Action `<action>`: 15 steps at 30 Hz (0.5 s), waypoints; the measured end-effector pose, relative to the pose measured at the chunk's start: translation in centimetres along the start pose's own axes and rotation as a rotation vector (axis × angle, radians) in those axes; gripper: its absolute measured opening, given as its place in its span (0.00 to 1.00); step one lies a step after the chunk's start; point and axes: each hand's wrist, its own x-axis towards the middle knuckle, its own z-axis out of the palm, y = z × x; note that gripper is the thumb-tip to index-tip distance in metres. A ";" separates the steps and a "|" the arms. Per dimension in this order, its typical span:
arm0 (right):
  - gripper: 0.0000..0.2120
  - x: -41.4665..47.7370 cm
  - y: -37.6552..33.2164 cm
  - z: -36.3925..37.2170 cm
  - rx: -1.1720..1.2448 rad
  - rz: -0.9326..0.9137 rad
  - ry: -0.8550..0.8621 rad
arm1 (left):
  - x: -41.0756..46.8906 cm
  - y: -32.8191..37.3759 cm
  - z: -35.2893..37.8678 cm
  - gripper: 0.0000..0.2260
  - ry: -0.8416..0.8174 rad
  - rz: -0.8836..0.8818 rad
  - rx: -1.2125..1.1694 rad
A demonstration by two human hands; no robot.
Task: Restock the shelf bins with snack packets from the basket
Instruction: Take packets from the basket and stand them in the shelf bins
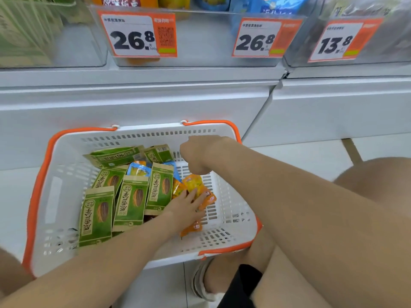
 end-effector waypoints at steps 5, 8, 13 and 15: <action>0.14 0.2 0.0 0.2 -0.029 0.000 -0.013 | -0.9 -2.9 -1.5 0.29 0.128 -0.106 -0.143; 0.14 -0.1 0.3 0.2 -0.008 -0.006 -0.029 | -1.6 -4.2 -3.5 0.27 0.217 -0.258 -0.263; 0.10 -0.8 1.4 -0.6 0.003 0.005 -0.035 | -2.5 -8.0 -5.1 0.17 0.473 -0.581 -0.656; 0.09 -0.8 2.1 -1.0 0.002 0.027 -0.021 | -3.0 -9.1 -5.4 0.11 0.644 -0.681 -0.904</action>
